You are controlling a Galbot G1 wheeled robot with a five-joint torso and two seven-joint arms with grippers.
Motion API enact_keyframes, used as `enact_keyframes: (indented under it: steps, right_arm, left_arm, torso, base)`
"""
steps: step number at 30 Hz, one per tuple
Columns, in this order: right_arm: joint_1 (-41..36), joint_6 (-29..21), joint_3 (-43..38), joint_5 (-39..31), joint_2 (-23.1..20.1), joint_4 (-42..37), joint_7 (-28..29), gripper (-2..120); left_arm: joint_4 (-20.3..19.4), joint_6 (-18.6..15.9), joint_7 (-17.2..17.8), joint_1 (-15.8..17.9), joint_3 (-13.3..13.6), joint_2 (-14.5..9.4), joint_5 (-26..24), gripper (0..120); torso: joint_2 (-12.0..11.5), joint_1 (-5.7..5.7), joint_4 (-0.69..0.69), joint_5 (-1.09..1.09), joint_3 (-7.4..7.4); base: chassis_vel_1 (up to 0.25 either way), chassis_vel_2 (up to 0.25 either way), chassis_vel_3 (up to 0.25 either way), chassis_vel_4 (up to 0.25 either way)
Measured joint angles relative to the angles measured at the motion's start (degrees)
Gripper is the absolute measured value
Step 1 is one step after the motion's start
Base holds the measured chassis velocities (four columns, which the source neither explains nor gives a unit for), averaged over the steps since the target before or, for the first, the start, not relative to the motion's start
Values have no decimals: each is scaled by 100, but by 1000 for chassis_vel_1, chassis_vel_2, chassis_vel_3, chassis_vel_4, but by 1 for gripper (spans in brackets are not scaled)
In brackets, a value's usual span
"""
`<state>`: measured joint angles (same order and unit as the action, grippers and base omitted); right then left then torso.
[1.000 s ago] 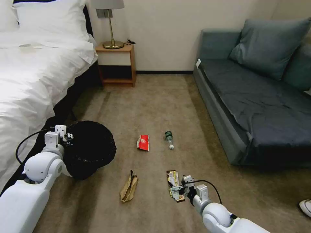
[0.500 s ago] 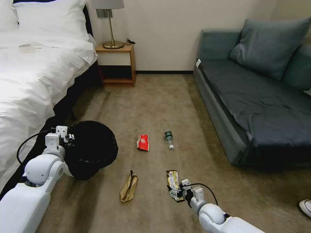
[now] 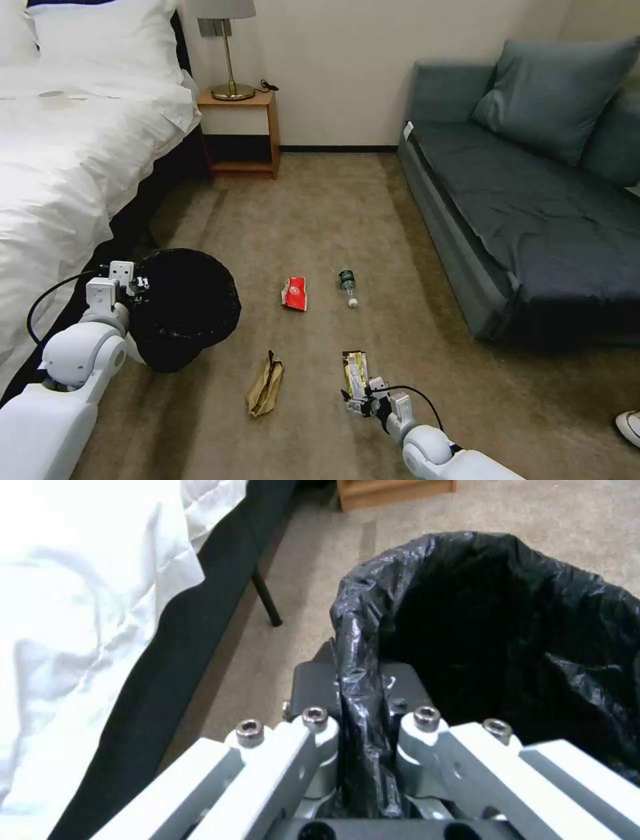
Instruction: Pick up the trash bin, then pick up the garbage on the floor and place it into the trash bin.
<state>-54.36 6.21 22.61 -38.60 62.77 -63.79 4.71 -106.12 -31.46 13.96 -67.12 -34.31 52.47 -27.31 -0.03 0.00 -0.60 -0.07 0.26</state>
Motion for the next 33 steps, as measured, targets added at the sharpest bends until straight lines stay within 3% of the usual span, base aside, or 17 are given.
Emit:
enact_keyframes:
  steps: [5, 7, 13, 15, 20, 28, 29, 33]
  right_arm:
    - [69, 114, -78, 37, 213, 362, -134, 95]
    - [74, 194, -128, 43, 216, 459, -237, 80]
    - [24, 283, -178, 75, 168, 462, -277, 59]
    - [20, 284, -182, 73, 166, 455, -277, 58]
    - [15, 302, -188, 65, 169, 427, -311, 35]
    - [22, 336, -191, 59, 179, 432, -357, 10]
    - [16, 337, -200, 59, 155, 402, -361, 2]
    - [1, 333, -235, 56, -9, 179, -358, 0]
  left_arm:
    - [-5, 55, -44, -31, -18, -6, -1, 6]
    - [-5, 93, -63, -41, -40, -28, -3, 6]
    - [-4, 96, -68, -24, -42, -56, -18, 6]
    - [-3, 96, -68, -18, -39, -57, -20, 6]
    - [-4, 96, -68, 5, -24, -76, -47, 6]
    - [-16, 96, -68, -5, -23, -105, -59, 5]
    - [-16, 95, -71, -6, -23, -106, -59, 6]
    - [-12, 93, -84, -1, 4, -102, -45, 6]
  torso:
    - [0, 0, 1, 1, 0]
    - [0, 0, 0, 1, 0]
    - [0, 0, 0, 1, 0]
    - [0, 0, 0, 1, 0]
    - [0, 0, 0, 1, 0]
    - [0, 0, 1, 2, 0]
    - [0, 0, 0, 2, 0]
    - [0, 0, 0, 1, 0]
  base:
    - [0, 0, 0, 0]
    - [0, 0, 0, 0]
    - [0, 0, 0, 0]
    - [0, 0, 0, 0]
    - [0, 0, 0, 0]
    - [0, 0, 0, 0]
    - [0, 0, 0, 0]
    - [0, 0, 0, 0]
